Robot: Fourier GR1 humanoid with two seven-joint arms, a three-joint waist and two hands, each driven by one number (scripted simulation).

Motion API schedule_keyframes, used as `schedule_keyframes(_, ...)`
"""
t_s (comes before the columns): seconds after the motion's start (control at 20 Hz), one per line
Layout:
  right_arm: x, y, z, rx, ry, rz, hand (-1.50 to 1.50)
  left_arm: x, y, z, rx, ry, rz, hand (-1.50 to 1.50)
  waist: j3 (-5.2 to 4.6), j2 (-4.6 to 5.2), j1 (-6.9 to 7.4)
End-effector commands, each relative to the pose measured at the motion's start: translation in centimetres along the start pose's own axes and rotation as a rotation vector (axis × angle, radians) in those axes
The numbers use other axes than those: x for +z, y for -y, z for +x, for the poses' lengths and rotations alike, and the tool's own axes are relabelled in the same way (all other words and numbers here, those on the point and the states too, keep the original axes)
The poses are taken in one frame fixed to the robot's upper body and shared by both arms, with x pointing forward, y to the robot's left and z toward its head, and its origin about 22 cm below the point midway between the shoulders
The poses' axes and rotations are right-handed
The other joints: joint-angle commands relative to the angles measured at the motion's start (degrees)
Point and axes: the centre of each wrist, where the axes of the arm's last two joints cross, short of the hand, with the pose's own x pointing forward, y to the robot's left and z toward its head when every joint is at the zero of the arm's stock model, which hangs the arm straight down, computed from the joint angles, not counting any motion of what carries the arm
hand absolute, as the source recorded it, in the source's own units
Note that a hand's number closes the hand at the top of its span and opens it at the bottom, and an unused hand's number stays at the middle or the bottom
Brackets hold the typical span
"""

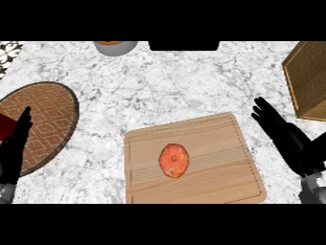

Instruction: Pick the squash from the cutting board and place it in the basket

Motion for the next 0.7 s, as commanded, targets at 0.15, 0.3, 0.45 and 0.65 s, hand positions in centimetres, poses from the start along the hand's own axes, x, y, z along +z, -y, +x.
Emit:
schedule_keyframes(0.15,-5.0,-9.4,6.1,-0.135,0.359,0.251,1.5,2.3,4.4,-2.1,0.16,-0.187,-0.179,0.0,-1.08,1.85,1.4)
schedule_keyframes(0.3,-5.3,-13.8,11.0,0.063,0.565,0.575,1.5,3.3,6.1,-2.3,0.217,-0.272,-0.318,0.0,-1.38,1.91,4.31)
schedule_keyframes(0.45,-4.8,-21.4,9.2,0.009,0.578,0.613,1.5,3.6,6.5,-2.8,0.249,-0.296,-0.326,0.0,-1.22,1.87,2.83)
schedule_keyframes(0.65,-3.4,-25.0,9.0,0.2,0.558,0.479,-1.5,3.7,6.1,-3.1,0.235,-0.328,-0.311,0.0,-1.26,1.03,0.64)
